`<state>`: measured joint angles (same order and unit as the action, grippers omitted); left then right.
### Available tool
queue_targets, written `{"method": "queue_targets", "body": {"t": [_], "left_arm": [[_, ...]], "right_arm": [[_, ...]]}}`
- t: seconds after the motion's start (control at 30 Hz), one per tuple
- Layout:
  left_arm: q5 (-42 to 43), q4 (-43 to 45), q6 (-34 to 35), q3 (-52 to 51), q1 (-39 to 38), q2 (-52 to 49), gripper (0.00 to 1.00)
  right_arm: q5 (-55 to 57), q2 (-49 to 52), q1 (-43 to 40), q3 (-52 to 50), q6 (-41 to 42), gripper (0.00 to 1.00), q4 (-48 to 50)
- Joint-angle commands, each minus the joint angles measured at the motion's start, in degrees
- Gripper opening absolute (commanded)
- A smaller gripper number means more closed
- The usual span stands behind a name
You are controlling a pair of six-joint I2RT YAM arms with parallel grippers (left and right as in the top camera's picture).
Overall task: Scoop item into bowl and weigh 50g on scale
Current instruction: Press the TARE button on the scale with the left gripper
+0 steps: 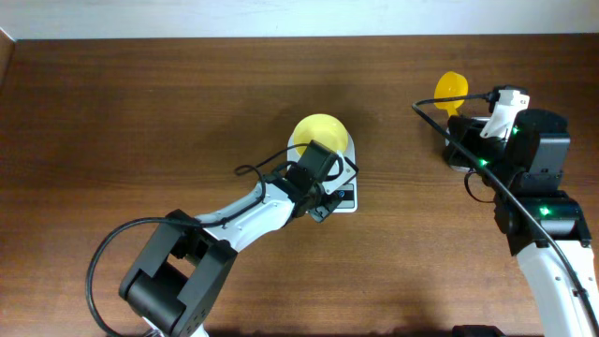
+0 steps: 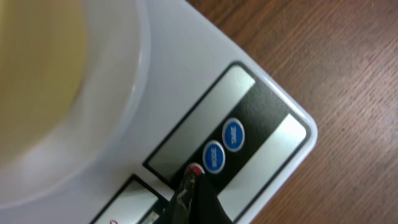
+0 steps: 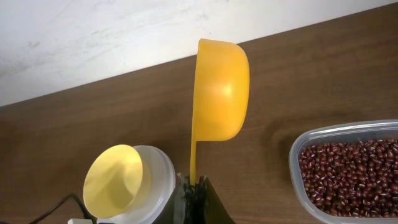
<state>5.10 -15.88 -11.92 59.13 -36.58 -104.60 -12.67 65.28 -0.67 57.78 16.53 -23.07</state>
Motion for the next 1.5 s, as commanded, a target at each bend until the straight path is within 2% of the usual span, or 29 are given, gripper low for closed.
{"method": "queue_targets", "body": {"t": [0.0,1.17,1.33,1.47], "left_arm": [[-0.2,0.9,0.7,-0.6,-0.2,-1.0,0.00],[0.0,0.4,2.2,-0.6,-0.2,-4.3,0.00],[0.0,-1.8,2.2,-0.5,-0.2,2.3,0.00],[0.0,-8.0,2.2,-0.5,-0.2,14.1,0.00]], "right_arm": [[0.7,0.2,-0.1,1.4,0.5,0.04,0.4],[0.7,0.2,-0.1,1.4,0.5,0.04,0.4],[0.7,0.2,-0.1,1.4,2.6,0.04,1.9],[0.7,0.2,-0.1,1.4,4.7,0.04,8.2]]}}
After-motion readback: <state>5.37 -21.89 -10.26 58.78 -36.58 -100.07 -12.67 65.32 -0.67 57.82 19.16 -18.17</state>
